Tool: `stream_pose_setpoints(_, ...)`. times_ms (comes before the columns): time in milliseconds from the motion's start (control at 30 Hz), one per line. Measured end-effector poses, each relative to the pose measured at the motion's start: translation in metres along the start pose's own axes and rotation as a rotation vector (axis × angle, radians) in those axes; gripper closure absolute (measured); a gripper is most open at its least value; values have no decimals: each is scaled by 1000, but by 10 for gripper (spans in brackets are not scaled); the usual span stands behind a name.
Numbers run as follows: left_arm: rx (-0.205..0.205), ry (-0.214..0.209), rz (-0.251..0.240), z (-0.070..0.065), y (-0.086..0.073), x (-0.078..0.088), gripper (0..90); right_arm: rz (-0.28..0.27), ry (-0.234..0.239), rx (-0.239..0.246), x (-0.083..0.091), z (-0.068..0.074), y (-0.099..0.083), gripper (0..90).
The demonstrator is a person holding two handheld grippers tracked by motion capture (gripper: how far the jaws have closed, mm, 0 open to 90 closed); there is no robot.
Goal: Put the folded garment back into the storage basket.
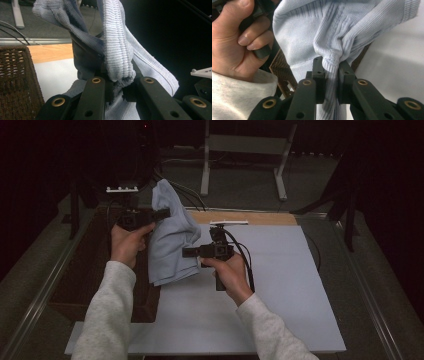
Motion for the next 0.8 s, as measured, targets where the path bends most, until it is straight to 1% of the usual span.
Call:
stream_pose_setpoints(433, 10, 6, -8, 9, 1, 10, 821, 7, 0, 3, -13, 6, 5, 800)
stream_pose_setpoints(533, 15, 11, -7, 12, 1, 10, 821, 14, 15, 9, -17, 9, 6, 799)
stream_pose_setpoints(600, 15, 16, -3, 13, 1, 10, 821, 17, 14, 16, -20, 10, 7, 799)
stream_pose_setpoints(800, 18, 19, -5, 16, -1, 13, 821, 22, 37, 9, -29, 15, 7, 799)
Point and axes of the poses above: each handheld gripper's, and its own axes: x roughly backward along the jaws, y roughly out of its top, z roughly to its left, the point moved 3 cm from there along -x, roughly forward along the jaws, and after that the axes turned 8 degrees about z, right-handed, at the moved point
